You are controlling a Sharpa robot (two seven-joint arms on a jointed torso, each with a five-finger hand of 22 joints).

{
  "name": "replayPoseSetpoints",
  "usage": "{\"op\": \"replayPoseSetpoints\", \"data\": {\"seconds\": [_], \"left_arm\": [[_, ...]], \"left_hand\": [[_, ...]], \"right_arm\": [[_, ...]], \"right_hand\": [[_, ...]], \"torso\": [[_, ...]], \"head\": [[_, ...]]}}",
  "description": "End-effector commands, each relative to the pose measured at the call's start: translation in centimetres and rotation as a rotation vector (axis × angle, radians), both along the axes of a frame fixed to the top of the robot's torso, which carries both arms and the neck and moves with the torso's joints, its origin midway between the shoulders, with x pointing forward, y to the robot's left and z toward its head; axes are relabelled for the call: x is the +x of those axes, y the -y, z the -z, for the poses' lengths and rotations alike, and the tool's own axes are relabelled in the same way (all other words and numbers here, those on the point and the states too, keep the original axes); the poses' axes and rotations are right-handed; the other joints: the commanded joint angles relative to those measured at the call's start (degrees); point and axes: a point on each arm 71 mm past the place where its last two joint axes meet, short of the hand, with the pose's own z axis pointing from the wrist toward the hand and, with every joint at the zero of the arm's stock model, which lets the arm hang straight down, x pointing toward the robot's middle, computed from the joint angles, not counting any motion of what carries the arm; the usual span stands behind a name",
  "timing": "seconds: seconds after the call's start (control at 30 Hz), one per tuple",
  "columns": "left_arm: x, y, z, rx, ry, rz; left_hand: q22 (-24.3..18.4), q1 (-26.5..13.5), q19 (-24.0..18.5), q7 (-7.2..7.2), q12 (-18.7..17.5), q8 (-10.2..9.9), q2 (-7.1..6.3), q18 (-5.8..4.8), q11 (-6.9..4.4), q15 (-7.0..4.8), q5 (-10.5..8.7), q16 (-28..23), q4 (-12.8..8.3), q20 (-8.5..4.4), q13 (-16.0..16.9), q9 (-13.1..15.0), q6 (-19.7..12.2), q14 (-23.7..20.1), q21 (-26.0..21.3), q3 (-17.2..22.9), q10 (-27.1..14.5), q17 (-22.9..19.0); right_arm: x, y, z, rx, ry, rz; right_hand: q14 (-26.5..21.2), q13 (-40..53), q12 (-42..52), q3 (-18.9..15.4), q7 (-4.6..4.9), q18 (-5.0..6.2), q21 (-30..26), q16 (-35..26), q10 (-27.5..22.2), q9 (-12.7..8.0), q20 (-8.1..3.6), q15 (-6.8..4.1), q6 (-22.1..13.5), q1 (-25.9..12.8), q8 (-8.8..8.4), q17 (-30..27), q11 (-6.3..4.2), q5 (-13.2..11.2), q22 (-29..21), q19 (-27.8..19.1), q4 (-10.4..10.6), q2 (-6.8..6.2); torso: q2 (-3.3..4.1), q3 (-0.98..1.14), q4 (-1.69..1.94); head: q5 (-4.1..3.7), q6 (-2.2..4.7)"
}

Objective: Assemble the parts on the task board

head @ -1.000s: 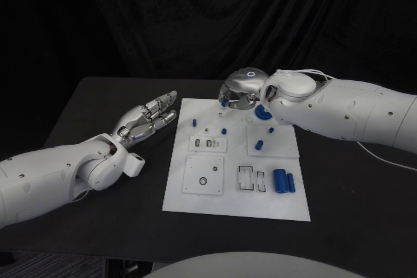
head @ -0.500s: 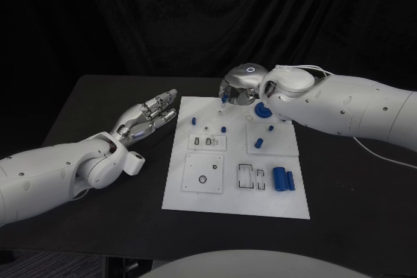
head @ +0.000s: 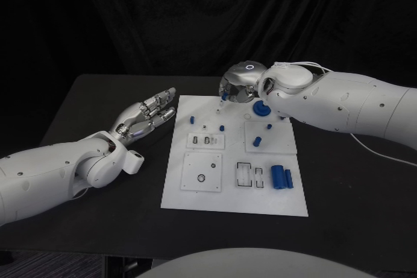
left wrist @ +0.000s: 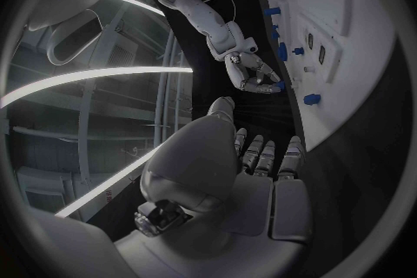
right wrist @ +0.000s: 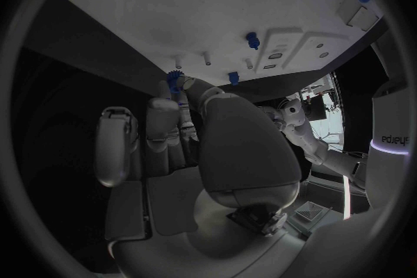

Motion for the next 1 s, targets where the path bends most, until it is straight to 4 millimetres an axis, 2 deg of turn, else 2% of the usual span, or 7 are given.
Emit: {"op": "replayPoseSetpoints", "data": {"seconds": [0.03, 0.33, 0.43, 0.6, 0.8, 1.0], "left_arm": [[-0.21, 0.21, -0.81, -0.065, 0.085, 0.036], [-0.11, 0.21, -0.77, -0.064, 0.085, 0.036], [-0.07, 0.27, -0.75, -0.064, 0.084, 0.038], [-0.01, 0.34, -0.72, -0.065, 0.083, 0.041], [0.04, 0.30, -0.69, -0.063, 0.082, 0.040], [0.05, 0.28, -0.67, -0.063, 0.081, 0.040]], "left_hand": [[-0.1, 0.4, -0.3, 0.17, -0.2, -0.1, 0.03, 0.99, 0.06, -0.03, 0.28, -0.2, 0.0, 0.08, -0.1, 0.0, 0.0, -0.4, -0.2, 0.4, -0.4, -0.1], [-0.1, 0.4, -0.3, 0.18, -0.2, -0.1, 0.04, 0.99, 0.06, -0.05, 0.27, -0.2, -0.1, 0.06, -0.1, 0.0, 0.0, -0.4, -0.2, 0.5, -0.4, -0.1], [-0.1, 0.4, -0.3, 0.18, -0.2, -0.1, 0.04, 0.99, 0.06, -0.05, 0.27, -0.2, -0.1, 0.06, -0.1, 0.0, 0.0, -0.4, -0.2, 0.5, -0.4, -0.1], [-0.1, 0.4, -0.3, 0.20, -0.2, -0.1, 0.07, 0.99, 0.07, -0.04, 0.26, -0.2, -0.1, 0.04, -0.1, 0.0, -0.1, -0.4, -0.2, 0.6, -0.4, -0.1], [-0.1, 0.4, -0.3, 0.22, -0.2, -0.1, 0.12, 0.99, 0.09, -0.02, 0.26, -0.2, -0.2, 0.03, -0.1, 0.0, -0.1, -0.4, -0.2, 0.6, -0.5, -0.1], [-0.1, 0.4, -0.3, 0.22, -0.2, -0.1, 0.12, 0.99, 0.09, -0.02, 0.26, -0.2, -0.2, 0.03, -0.1, 0.0, -0.1, -0.4, -0.2, 0.6, -0.5, -0.1]], "right_arm": [[0.29, 0.21, 0.01, -0.011, -0.008, 0.030], [0.41, -0.05, 0.30, -0.015, -0.013, 0.030], [0.48, -0.19, 0.40, -0.015, -0.013, 0.029], [0.57, -0.25, 0.55, -0.016, -0.014, 0.031], [0.55, -0.34, 0.76, -0.017, -0.018, 0.031], [0.47, -0.58, 0.89, -0.018, -0.022, 0.026]], "right_hand": [[0.1, 0.0, -0.1, 0.0, 0.21, -1.09, 0.3, 0.2, 0.0, 0.1, 0.15, 0.31, -0.1, 0.4, -0.18, 0.1, 0.17, -0.2, 2.1, 0.3, 0.2, -0.12], [0.0, 0.0, -0.4, 0.0, 0.24, -1.08, 0.3, 0.1, -0.1, 0.2, 0.20, 0.36, -0.3, 0.3, -0.33, 0.0, 0.20, -0.5, 2.1, 0.3, 0.5, -0.08], [-0.1, 0.0, -0.5, 0.0, 0.23, -1.08, 0.3, 0.1, -0.1, 0.2, 0.21, 0.36, -0.3, 0.3, -0.36, 0.0, 0.19, -0.5, 2.1, 0.2, 0.5, -0.08], [-0.2, 0.0, -0.6, 0.0, 0.21, -1.07, 0.3, 0.0, -0.1, 0.2, 0.24, 0.37, -0.5, 0.2, -0.46, -0.1, 0.16, -0.6, 2.1, 0.2, 0.6, -0.07], [-0.2, 0.0, -0.7, 0.0, 0.19, -1.07, 0.3, 0.0, -0.1, 0.2, 0.25, 0.37, -0.6, 0.1, -0.52, -0.2, 0.15, -0.7, 2.1, 0.2, 0.7, -0.06], [-0.3, 0.1, -0.8, -0.1, 0.18, -1.07, 0.2, 0.0, 0.0, 0.3, 0.27, 0.38, -0.6, 0.0, -0.59, -0.1, 0.13, -0.8, 2.1, 0.2, 0.9, -0.06]], "torso": [[0.04, -0.05, 0.06], [0.11, -0.11, 0.08], [0.10, -0.08, 0.06], [0.10, -0.15, 0.02], [0.10, -0.05, 0.00], [0.08, -0.05, 0.00]], "head": [[-0.10, 0.11], [-0.22, 0.29], [-0.06, 0.15], [-0.18, 0.10], [-0.05, 0.02], [0.01, -0.04]]}}
